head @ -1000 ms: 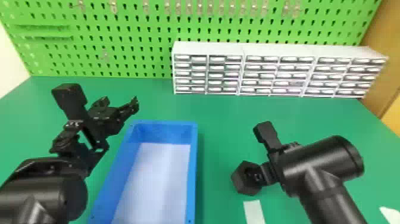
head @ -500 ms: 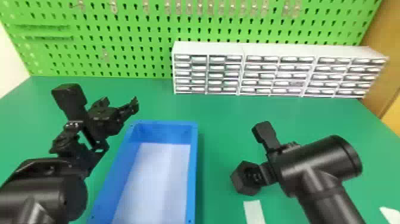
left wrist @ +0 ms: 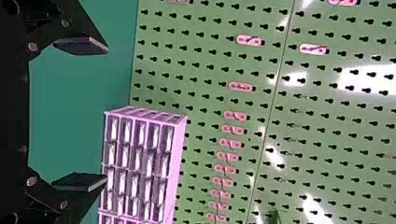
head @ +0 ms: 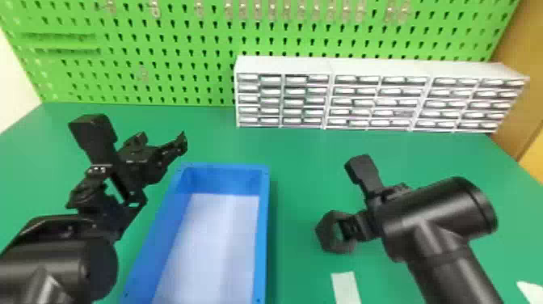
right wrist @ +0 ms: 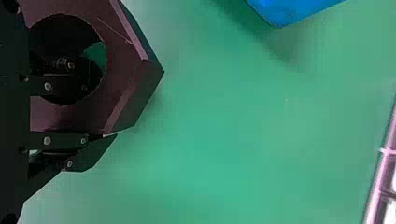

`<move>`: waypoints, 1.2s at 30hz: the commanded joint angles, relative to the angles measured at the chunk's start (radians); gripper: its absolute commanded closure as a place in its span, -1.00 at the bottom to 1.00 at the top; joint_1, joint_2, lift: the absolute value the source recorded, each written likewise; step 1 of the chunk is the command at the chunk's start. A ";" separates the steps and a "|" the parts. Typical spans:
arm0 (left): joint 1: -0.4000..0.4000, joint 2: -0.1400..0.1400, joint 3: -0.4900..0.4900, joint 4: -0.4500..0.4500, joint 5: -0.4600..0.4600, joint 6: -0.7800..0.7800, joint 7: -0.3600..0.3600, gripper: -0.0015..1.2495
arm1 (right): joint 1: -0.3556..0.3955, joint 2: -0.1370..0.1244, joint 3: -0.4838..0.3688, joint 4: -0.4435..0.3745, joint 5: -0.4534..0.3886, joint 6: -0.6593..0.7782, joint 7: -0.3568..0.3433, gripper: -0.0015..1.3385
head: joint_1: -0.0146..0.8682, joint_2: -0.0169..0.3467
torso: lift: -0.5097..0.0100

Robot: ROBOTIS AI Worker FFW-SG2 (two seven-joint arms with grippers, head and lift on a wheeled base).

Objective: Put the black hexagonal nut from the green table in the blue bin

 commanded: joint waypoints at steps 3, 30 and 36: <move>0.001 0.000 0.000 0.000 0.000 0.000 0.000 -0.53 | -0.014 -0.010 -0.010 -0.022 0.011 -0.031 0.000 0.62 | 0.54 -0.73 | 0.58; 0.001 0.000 0.003 0.000 0.000 0.000 0.000 -0.53 | -0.046 -0.032 0.013 -0.125 -0.228 -0.341 -0.061 0.62 | 0.54 -0.73 | 0.58; 0.001 0.000 0.003 0.000 0.000 0.000 0.001 -0.53 | -0.035 -0.033 0.018 -0.106 -0.384 -0.441 -0.120 0.62 | 0.54 -0.73 | 0.58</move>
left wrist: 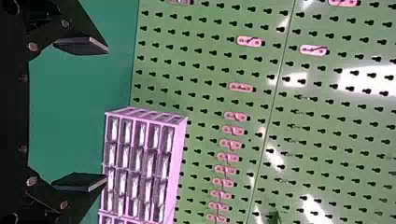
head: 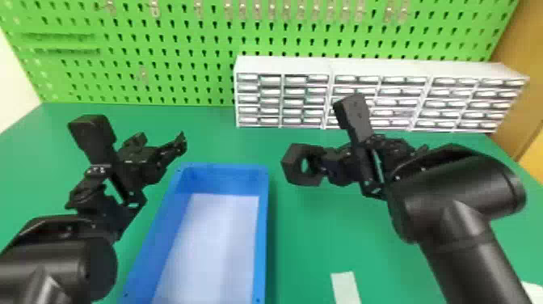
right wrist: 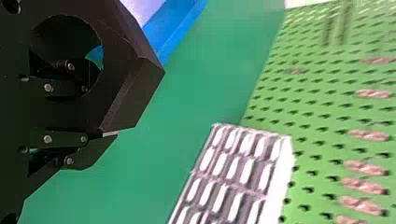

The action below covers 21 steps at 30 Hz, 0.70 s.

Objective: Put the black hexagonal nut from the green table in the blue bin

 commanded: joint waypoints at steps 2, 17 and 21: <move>0.000 0.000 0.000 0.000 0.000 0.000 0.000 -0.53 | 0.002 -0.001 0.011 0.030 -0.134 -0.069 -0.009 0.62 | 0.54 -0.73 | 0.58; 0.000 0.000 0.002 0.000 -0.006 0.000 0.000 -0.53 | -0.018 -0.015 0.106 0.116 -0.352 -0.161 -0.009 0.62 | 0.54 -0.73 | 0.58; 0.000 0.000 0.002 0.000 -0.006 0.000 0.000 -0.53 | -0.024 -0.018 0.138 0.125 -0.375 -0.179 -0.009 0.62 | 0.54 -0.73 | 0.58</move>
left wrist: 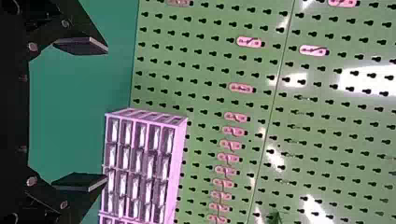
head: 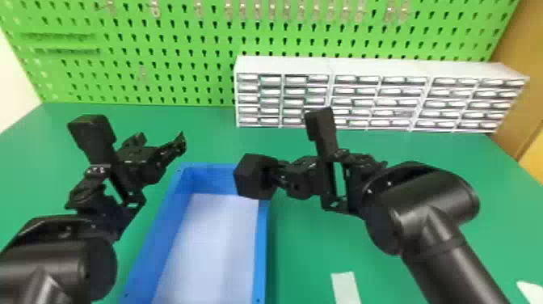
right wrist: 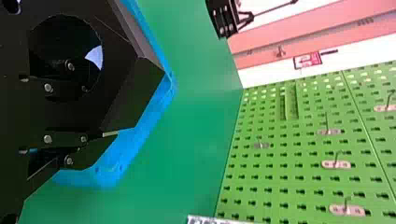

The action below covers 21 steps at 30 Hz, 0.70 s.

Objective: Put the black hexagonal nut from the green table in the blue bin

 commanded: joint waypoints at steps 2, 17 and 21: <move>0.000 0.000 0.000 0.000 -0.001 0.000 0.000 -0.53 | -0.010 -0.006 0.046 0.015 -0.036 -0.021 0.000 0.62 | 0.54 -0.73 | 0.58; -0.003 0.000 -0.006 0.000 -0.002 0.000 0.005 -0.53 | -0.026 -0.015 0.098 0.019 -0.054 -0.038 -0.005 0.61 | 0.54 -0.73 | 0.58; -0.003 0.000 -0.006 0.000 -0.002 0.000 0.005 -0.53 | -0.027 -0.015 0.101 0.019 -0.056 -0.038 -0.006 0.56 | 0.54 -0.73 | 0.58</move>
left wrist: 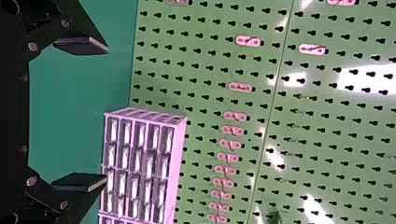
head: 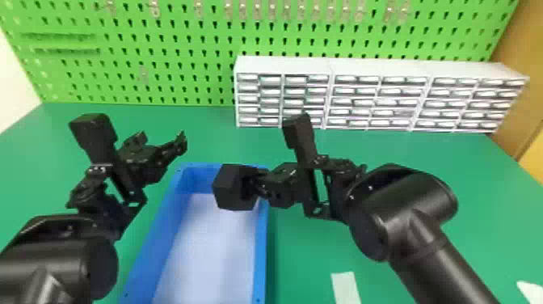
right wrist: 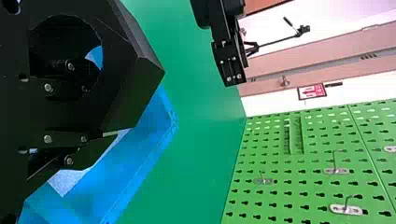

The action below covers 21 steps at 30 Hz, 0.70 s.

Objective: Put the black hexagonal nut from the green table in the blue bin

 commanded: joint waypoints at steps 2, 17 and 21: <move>0.000 0.000 0.000 0.000 0.000 0.000 0.000 -0.53 | -0.002 0.000 0.003 0.000 -0.003 -0.001 -0.002 0.48 | 0.54 -0.73 | 0.58; -0.002 0.000 -0.002 0.000 0.000 0.000 0.000 -0.53 | -0.002 -0.002 0.008 0.002 -0.006 -0.001 -0.008 -0.40 | 0.54 -0.73 | 0.58; -0.002 0.000 -0.002 0.000 0.000 0.000 0.000 -0.53 | 0.000 -0.002 0.008 0.002 -0.006 -0.001 -0.008 -0.40 | 0.54 -0.73 | 0.58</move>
